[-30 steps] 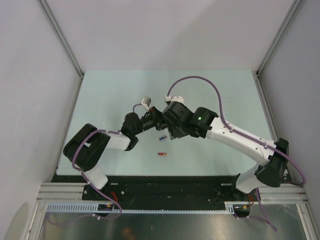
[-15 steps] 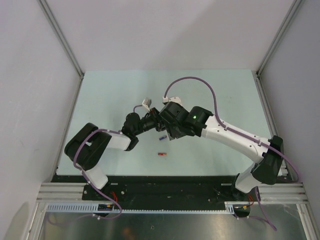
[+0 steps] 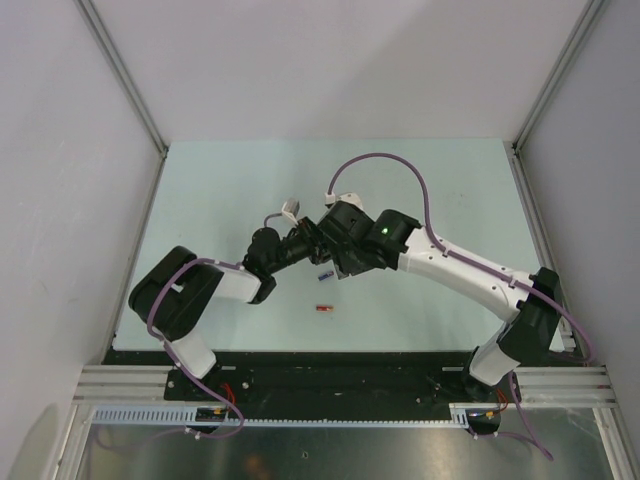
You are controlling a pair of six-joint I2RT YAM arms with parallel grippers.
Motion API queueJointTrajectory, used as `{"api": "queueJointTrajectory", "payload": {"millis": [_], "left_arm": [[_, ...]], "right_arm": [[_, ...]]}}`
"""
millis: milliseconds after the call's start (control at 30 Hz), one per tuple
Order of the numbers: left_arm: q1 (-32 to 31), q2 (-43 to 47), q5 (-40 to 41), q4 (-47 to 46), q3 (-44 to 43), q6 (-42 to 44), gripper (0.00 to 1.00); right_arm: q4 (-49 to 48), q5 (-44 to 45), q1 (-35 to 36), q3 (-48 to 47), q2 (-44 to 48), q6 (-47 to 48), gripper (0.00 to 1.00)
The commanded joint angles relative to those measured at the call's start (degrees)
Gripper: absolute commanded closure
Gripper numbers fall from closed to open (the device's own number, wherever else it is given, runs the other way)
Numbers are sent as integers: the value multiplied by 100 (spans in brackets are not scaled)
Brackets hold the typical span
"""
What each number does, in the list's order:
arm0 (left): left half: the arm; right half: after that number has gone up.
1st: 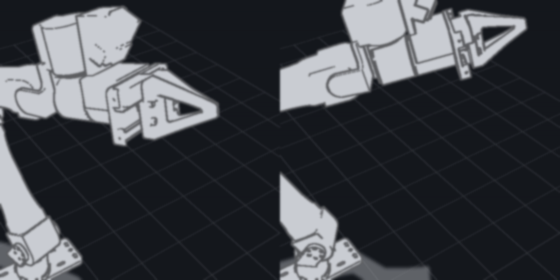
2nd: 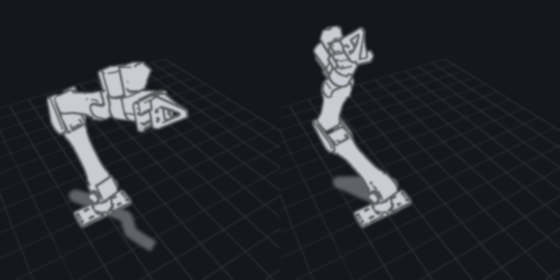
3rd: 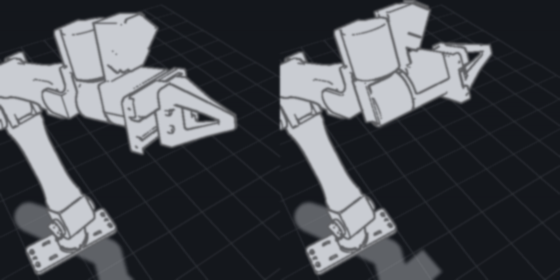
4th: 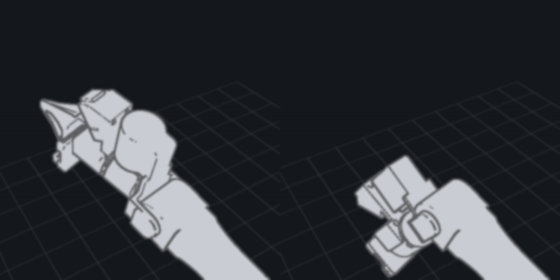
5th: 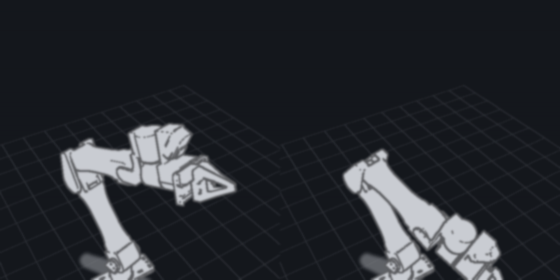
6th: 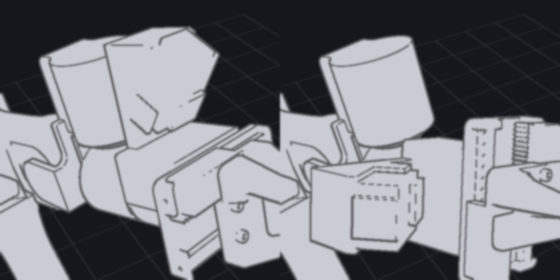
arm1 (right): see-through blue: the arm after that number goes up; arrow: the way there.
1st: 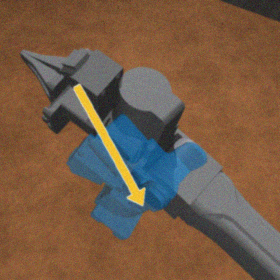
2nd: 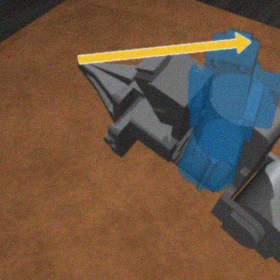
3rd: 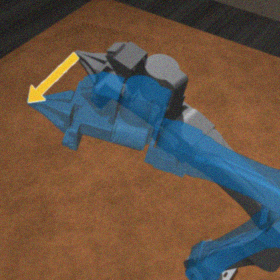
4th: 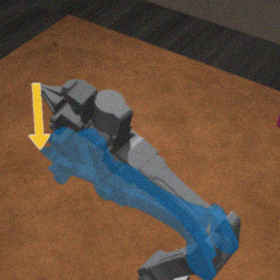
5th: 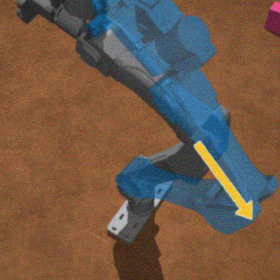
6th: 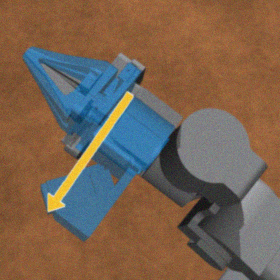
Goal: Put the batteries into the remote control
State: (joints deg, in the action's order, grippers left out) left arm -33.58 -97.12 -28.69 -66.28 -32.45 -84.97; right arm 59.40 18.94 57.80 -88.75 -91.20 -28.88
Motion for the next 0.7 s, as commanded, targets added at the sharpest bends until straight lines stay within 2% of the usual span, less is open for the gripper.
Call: {"api": "queueJointTrajectory", "payload": {"millis": [0, 667], "left_arm": [[-43, 264, 170, -526, -16, -187, 100], [-52, 220, 162, -693, -78, -441, 100]], "right_arm": [[-112, -189, -41, -107, -100, -126, 61], [-130, -312, -234, -46, -118, -135, 51]]}}
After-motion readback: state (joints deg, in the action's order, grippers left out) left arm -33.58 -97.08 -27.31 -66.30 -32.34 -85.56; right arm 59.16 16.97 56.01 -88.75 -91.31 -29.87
